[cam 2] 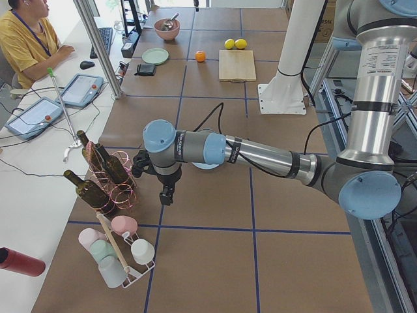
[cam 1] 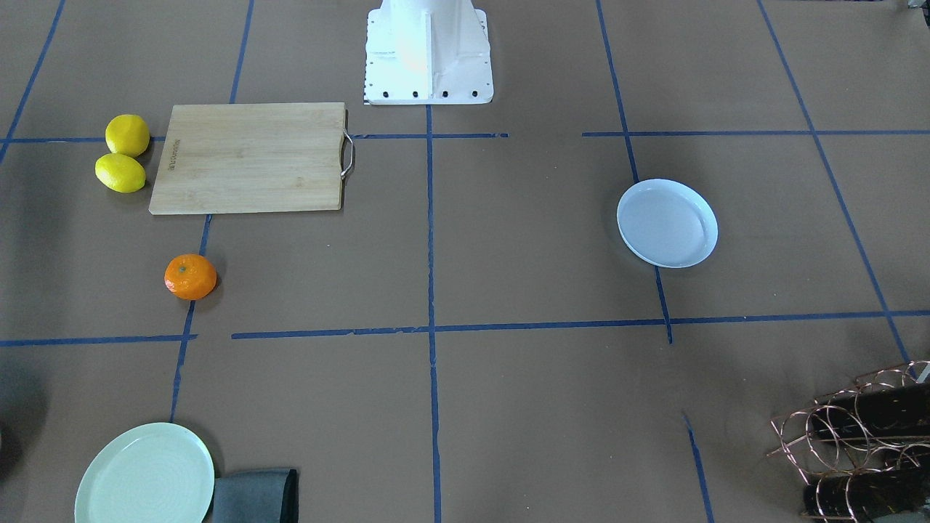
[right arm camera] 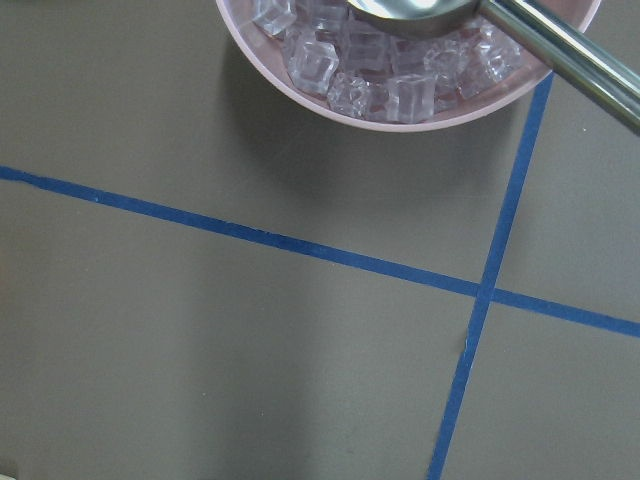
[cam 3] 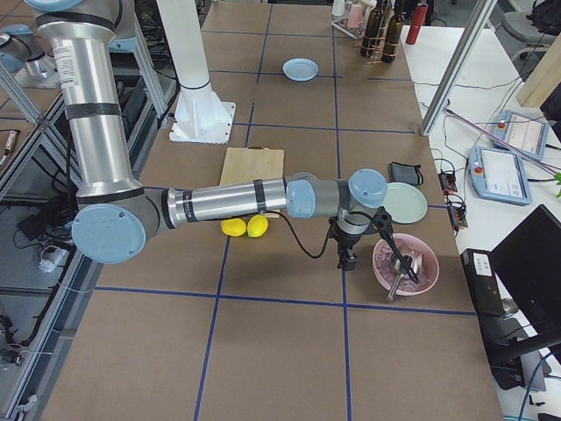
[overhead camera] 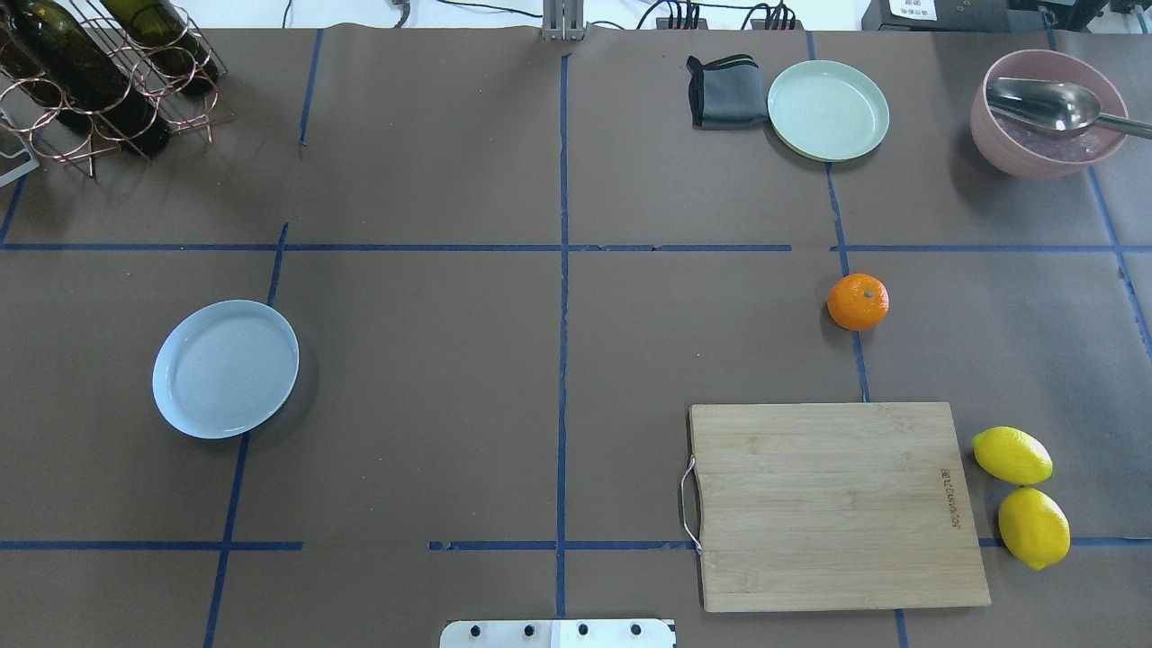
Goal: Pick orange to plate
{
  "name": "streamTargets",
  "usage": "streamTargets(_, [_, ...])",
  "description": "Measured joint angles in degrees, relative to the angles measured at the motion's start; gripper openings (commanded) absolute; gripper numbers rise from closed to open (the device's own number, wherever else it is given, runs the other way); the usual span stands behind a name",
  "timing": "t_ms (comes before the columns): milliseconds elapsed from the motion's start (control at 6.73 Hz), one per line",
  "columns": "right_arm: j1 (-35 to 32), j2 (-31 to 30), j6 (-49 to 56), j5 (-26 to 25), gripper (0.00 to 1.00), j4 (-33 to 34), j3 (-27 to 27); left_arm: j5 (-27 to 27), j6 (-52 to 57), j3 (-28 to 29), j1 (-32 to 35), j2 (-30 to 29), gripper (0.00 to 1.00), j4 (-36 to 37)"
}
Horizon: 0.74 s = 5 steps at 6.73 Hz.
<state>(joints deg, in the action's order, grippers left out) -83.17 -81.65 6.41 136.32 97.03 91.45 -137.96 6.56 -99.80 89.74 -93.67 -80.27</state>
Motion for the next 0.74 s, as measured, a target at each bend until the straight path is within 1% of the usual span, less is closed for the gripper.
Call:
streamTargets(446, [0.03,0.17,0.06,0.00,1.00,-0.06,0.19,0.16,0.36,0.92,-0.13,-2.16,1.00,0.88])
streamTargets(743, [0.03,0.44,0.03,0.00,1.00,-0.09,0.40,-0.31,0.28,-0.48,-0.55,-2.54,1.00,0.64])
